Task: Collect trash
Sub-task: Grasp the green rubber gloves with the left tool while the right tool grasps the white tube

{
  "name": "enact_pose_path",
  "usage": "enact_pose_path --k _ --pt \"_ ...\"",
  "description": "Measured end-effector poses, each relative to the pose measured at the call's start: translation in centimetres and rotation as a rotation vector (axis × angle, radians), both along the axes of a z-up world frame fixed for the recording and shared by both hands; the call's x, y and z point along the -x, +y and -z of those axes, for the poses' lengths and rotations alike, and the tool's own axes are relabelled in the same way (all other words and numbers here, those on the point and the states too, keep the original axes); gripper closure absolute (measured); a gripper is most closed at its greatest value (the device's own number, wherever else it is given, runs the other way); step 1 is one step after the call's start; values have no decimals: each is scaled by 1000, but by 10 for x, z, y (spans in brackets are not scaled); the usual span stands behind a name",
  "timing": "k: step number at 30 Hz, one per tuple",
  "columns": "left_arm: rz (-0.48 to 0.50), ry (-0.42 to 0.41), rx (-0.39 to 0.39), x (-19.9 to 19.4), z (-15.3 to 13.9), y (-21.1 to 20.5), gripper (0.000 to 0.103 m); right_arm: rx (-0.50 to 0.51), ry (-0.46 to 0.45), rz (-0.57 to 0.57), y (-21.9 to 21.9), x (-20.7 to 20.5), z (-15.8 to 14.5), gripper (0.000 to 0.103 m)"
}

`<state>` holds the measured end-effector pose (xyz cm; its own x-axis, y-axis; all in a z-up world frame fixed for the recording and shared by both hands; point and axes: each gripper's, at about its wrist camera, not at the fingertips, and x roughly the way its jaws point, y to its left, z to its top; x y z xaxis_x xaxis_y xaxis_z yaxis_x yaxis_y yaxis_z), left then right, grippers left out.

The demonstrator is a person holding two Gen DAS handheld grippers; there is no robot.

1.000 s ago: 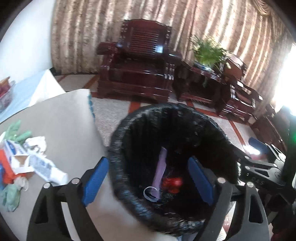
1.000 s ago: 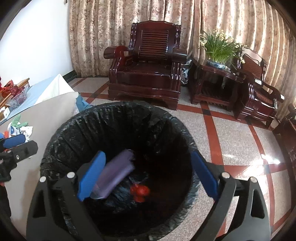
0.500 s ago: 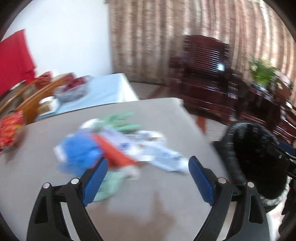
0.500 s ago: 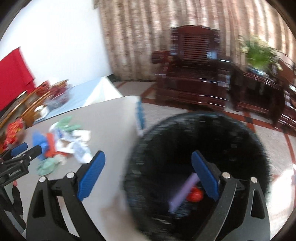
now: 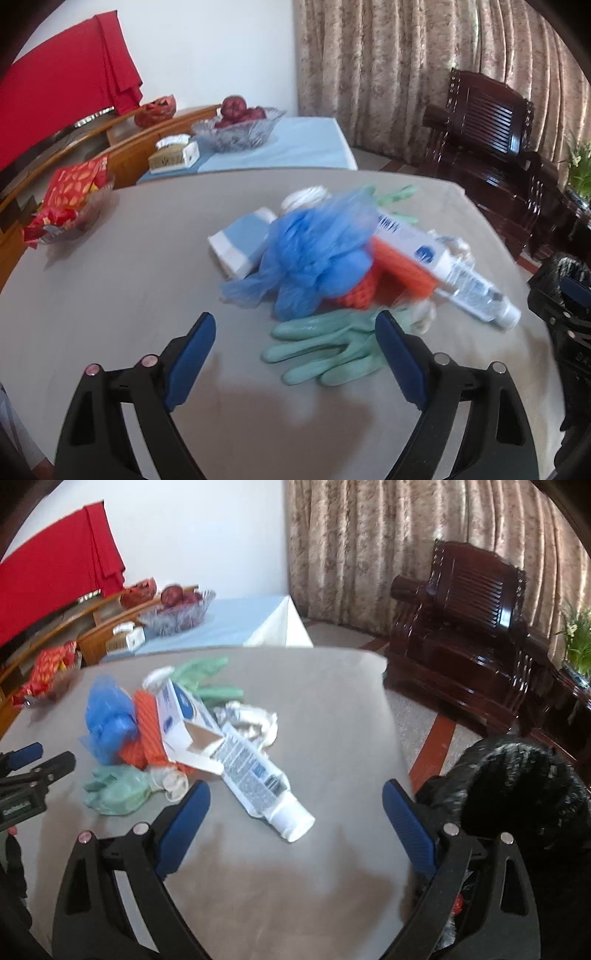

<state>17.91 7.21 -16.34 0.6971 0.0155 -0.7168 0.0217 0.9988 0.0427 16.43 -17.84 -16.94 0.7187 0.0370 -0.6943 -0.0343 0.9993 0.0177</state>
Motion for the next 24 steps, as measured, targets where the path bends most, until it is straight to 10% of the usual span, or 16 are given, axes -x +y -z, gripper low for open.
enact_pose_path --k 11,18,24 --pt "15 105 25 -12 41 0 20 18 159 -44 3 -35 51 22" --pt "16 141 47 -16 51 -3 29 8 181 -100 9 -32 56 58" --pt "8 145 50 -9 52 -5 42 -92 196 -102 6 -8 45 68"
